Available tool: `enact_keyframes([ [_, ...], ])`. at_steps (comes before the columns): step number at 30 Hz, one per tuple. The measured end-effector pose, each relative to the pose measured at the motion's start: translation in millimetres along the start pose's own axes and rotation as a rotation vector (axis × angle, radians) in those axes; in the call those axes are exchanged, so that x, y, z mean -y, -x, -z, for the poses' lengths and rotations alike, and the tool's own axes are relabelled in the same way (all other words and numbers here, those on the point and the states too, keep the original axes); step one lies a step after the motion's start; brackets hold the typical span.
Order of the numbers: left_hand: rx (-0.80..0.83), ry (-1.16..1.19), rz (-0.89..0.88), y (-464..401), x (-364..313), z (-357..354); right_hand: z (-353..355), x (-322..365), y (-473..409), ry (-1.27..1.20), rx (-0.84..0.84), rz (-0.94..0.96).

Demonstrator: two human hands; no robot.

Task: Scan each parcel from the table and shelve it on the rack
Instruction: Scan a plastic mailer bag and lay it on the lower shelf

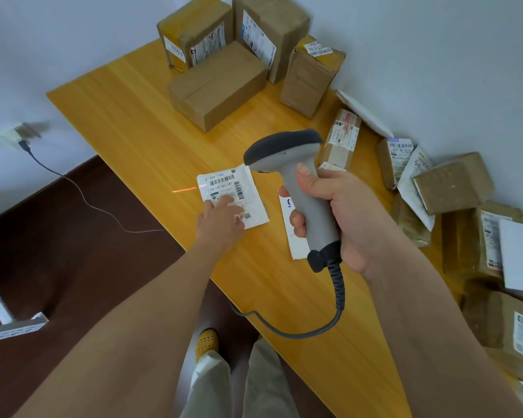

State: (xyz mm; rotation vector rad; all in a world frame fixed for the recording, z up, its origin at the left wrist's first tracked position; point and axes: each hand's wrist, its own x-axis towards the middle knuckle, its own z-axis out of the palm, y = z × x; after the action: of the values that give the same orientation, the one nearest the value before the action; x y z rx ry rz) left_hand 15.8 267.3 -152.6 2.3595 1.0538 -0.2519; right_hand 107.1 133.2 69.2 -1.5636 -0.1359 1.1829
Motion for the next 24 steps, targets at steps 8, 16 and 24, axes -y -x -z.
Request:
enact_keyframes([
  [8, -0.158, 0.6, 0.547, -1, 10, -2, 0, -20, -1, 0.06, -0.046, 0.021],
  [16, 0.101, 1.404, 0.691, 41, 45, 52, -39, -42, 7, 0.192, -0.122, 0.028],
  [24, 0.11, 1.791, 0.499, 168, 147, 114, -162, -88, -1, 0.247, 0.01, 0.089],
])
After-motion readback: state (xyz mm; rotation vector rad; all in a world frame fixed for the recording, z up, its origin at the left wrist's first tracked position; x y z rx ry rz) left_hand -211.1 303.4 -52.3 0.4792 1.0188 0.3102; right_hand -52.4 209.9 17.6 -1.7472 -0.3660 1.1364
